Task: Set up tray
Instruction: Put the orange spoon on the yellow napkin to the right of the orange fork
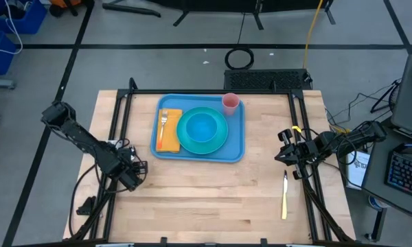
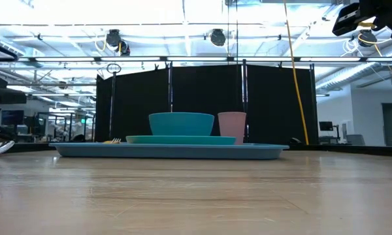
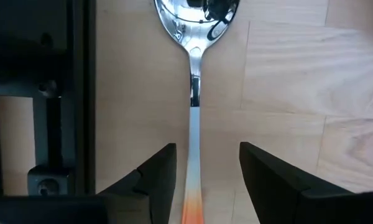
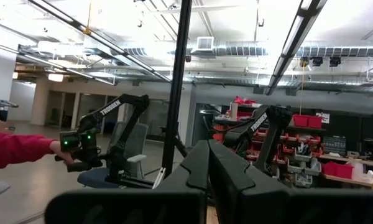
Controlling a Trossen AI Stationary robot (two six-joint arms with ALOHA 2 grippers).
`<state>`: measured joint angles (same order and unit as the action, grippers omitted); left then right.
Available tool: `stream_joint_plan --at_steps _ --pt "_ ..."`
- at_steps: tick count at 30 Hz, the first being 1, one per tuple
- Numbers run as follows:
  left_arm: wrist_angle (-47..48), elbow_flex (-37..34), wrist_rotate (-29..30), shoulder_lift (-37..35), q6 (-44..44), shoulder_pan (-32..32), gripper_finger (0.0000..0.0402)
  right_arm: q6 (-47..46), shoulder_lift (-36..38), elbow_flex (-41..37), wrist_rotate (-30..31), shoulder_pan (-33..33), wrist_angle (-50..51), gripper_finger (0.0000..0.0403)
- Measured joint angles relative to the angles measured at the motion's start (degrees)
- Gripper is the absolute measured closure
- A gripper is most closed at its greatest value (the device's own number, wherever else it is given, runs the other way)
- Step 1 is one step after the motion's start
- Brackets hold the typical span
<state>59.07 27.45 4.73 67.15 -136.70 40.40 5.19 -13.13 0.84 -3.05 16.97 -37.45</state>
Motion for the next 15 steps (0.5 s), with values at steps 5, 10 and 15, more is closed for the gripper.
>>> stream_joint_plan --at_steps 5,10,15 --pt "0.06 -0.03 0.20 0.72 0.10 0.00 0.0244 0.00 0.00 0.00 0.00 -0.02 0.00 0.0399" --pt "-1.31 -1.06 1.08 2.86 0.71 0.04 0.0298 0.00 0.00 -0.01 -0.02 -0.02 0.02 0.0399" --pt "-5.34 -2.28 1.63 3.53 1.07 0.07 0.0323 0.00 -0.02 0.00 -0.02 0.00 0.00 0.0399"
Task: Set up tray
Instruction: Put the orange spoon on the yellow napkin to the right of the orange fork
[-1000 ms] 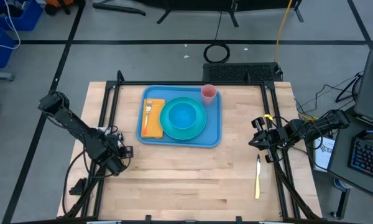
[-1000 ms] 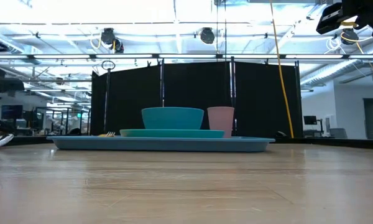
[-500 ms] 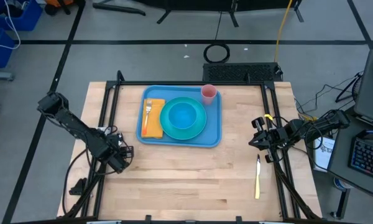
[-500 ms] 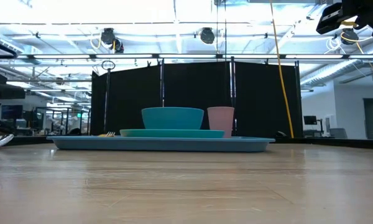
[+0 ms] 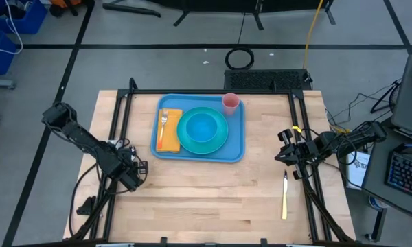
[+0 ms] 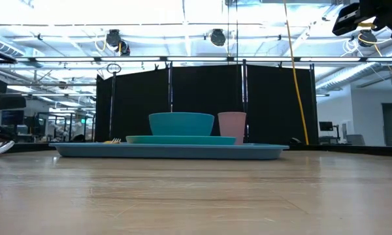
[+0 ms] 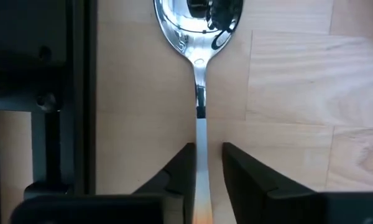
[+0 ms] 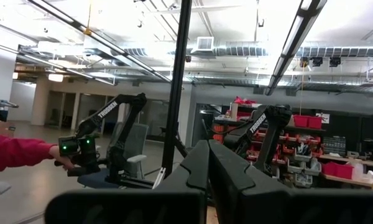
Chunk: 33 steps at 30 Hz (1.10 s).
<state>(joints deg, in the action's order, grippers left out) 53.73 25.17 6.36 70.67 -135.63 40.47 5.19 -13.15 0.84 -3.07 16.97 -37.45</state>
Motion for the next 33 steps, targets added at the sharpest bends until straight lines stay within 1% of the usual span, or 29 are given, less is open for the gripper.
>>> stream_joint_plan --at_steps 7,13,18,22,27,30,33 --pt "0.90 0.81 1.22 0.10 1.68 -0.04 0.0341 0.00 0.01 -0.01 0.00 0.00 0.02 0.0399" --pt "0.42 0.76 1.76 0.13 3.16 -0.04 0.0390 0.00 0.02 -0.02 0.00 -0.02 0.02 0.0399" --pt "0.28 0.74 2.10 0.15 3.37 -0.04 0.0375 0.00 0.01 0.00 0.00 0.00 0.02 0.0399" --pt "0.25 1.01 2.88 0.21 4.72 -0.04 0.0391 0.00 0.01 -0.01 0.00 -0.01 0.00 0.0399" --pt "0.29 2.21 4.53 0.37 5.57 -0.04 0.0386 0.00 0.02 -0.01 0.00 -0.02 0.02 0.0399" --pt "-0.05 2.37 6.27 0.37 5.09 -0.09 0.0392 0.00 0.02 0.00 0.00 0.00 0.02 0.0399" --pt "-0.34 2.44 7.31 0.35 5.04 -0.09 0.0391 0.00 0.02 0.00 0.00 -0.01 0.02 0.0399"
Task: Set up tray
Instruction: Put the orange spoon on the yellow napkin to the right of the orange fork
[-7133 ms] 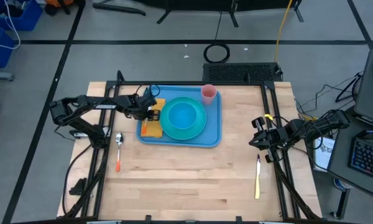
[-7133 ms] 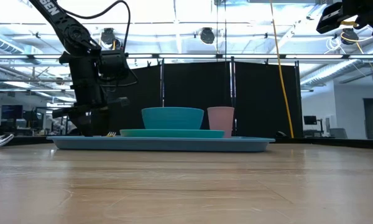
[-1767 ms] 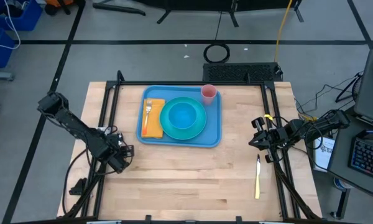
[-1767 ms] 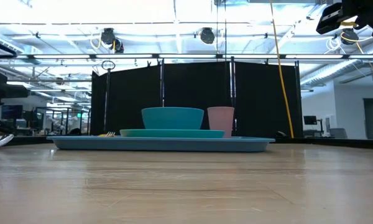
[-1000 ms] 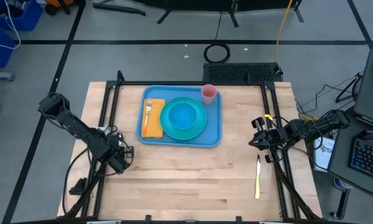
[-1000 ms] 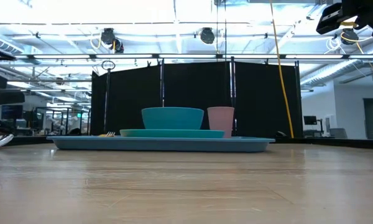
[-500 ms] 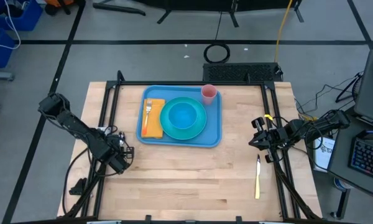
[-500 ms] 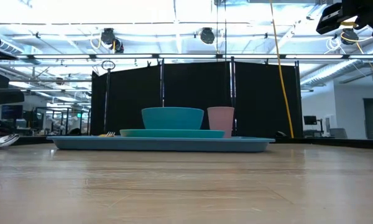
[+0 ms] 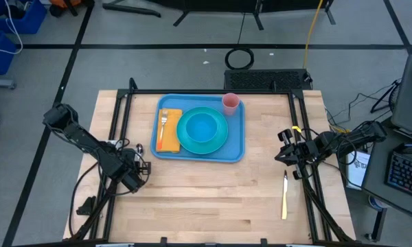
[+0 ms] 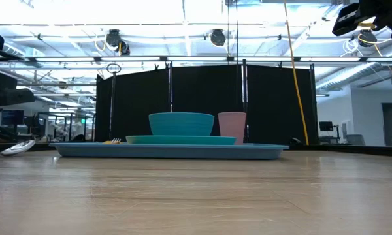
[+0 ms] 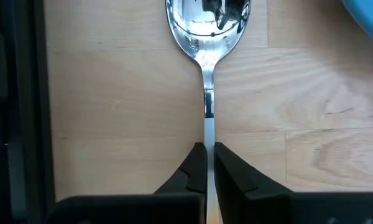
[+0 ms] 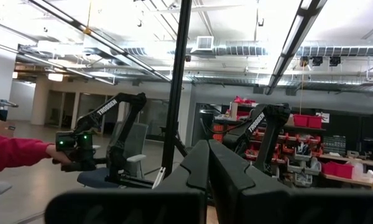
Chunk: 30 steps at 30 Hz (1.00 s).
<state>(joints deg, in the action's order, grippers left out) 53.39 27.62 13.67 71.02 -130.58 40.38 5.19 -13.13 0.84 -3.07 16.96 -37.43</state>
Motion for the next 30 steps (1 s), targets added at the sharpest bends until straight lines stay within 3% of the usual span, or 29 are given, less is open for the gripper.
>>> stream_joint_plan --at_steps 19,25,30 --pt "-5.73 0.34 4.77 -0.13 2.38 0.02 0.0393 0.00 0.00 0.00 0.00 0.00 0.00 0.0399" --pt "-5.02 4.14 9.93 -0.15 5.12 -0.05 0.0393 0.00 -0.01 0.00 0.00 0.00 -0.02 0.0399" --pt "0.46 8.34 10.97 -0.15 7.93 -2.44 0.0393 0.00 -0.02 0.00 0.00 -0.01 0.00 0.0399"
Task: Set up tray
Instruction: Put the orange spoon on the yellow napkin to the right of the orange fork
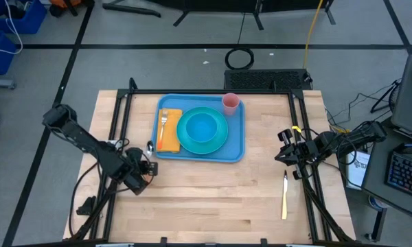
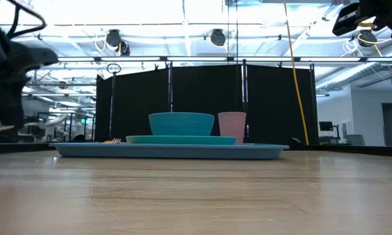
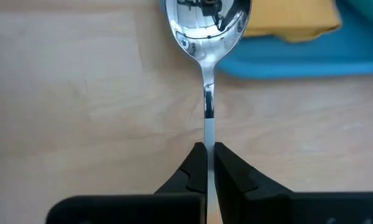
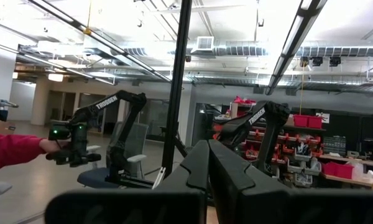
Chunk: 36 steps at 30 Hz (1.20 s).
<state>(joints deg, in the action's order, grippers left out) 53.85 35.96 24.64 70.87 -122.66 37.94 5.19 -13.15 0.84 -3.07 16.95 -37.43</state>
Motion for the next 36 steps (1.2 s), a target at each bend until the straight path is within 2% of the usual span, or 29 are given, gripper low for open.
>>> stream_joint_plan --at_steps 5,12,19,28,36 --pt "0.85 2.72 2.54 0.00 6.49 -4.60 0.0393 0.00 0.02 -0.02 0.00 0.02 -0.02 0.0399" --pt "-0.76 4.02 2.41 -0.02 17.61 -14.10 0.0393 0.00 0.01 -0.02 0.00 0.00 -0.02 0.0399" --pt "-2.97 4.03 -1.12 -0.02 29.49 -24.91 0.0392 0.00 0.02 -0.02 0.00 0.02 0.00 0.0399" --pt "-11.34 4.03 -5.40 -0.09 46.70 -39.70 0.0393 0.00 0.00 0.00 0.00 0.00 -0.02 0.0399" --pt "-16.34 4.03 -10.08 -0.09 56.33 -50.41 0.0393 0.00 0.01 -0.02 0.00 0.00 -0.02 0.0399"
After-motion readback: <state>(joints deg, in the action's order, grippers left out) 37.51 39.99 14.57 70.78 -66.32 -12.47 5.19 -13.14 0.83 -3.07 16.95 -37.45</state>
